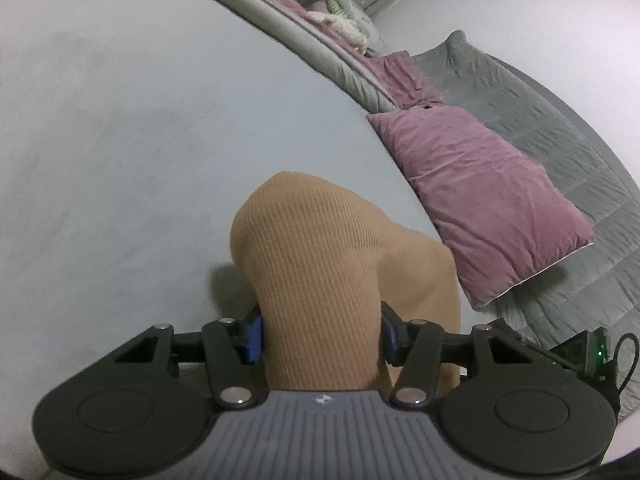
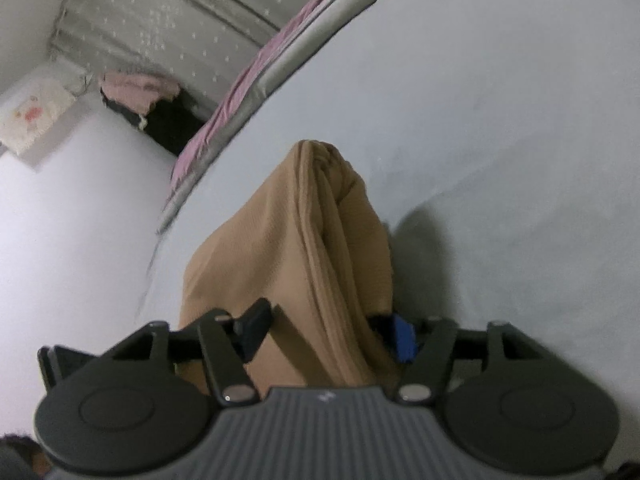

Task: Fold clothes
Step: 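Lift the folded sweater with both grippers and carry it toward the brown towel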

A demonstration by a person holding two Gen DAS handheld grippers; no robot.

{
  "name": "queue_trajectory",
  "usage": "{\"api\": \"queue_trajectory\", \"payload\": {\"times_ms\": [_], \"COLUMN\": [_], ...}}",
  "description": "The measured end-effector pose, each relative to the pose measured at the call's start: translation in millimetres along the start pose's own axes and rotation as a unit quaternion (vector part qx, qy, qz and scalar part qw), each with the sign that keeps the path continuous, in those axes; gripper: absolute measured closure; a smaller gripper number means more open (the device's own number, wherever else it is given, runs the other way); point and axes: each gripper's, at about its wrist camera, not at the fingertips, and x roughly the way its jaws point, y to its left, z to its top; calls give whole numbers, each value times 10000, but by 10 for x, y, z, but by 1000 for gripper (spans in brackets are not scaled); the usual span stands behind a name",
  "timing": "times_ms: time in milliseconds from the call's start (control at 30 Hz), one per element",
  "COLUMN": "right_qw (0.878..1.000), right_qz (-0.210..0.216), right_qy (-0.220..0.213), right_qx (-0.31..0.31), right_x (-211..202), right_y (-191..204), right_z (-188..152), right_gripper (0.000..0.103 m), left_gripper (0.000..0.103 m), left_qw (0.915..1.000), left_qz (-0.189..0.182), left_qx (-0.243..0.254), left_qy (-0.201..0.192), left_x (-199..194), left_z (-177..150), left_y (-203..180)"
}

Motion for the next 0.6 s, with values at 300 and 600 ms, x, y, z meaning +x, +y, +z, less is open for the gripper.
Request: {"api": "queue_trajectory", "payload": {"times_ms": [300, 600], "right_qw": [9935, 9868], "right_qz": [-41, 252], "right_qy": [812, 1054], "right_qx": [795, 1204], "right_x": [-23, 298], "right_y": [-222, -246], "right_z": [12, 13], "right_gripper": [30, 28], "left_gripper": [44, 44], "left_qw": [9996, 9976], "left_qz": [-215, -655], "left_qx": [17, -100], "left_qy": [180, 187], "left_x": [67, 86], "left_z": [-7, -20], "left_y": [256, 482]}}
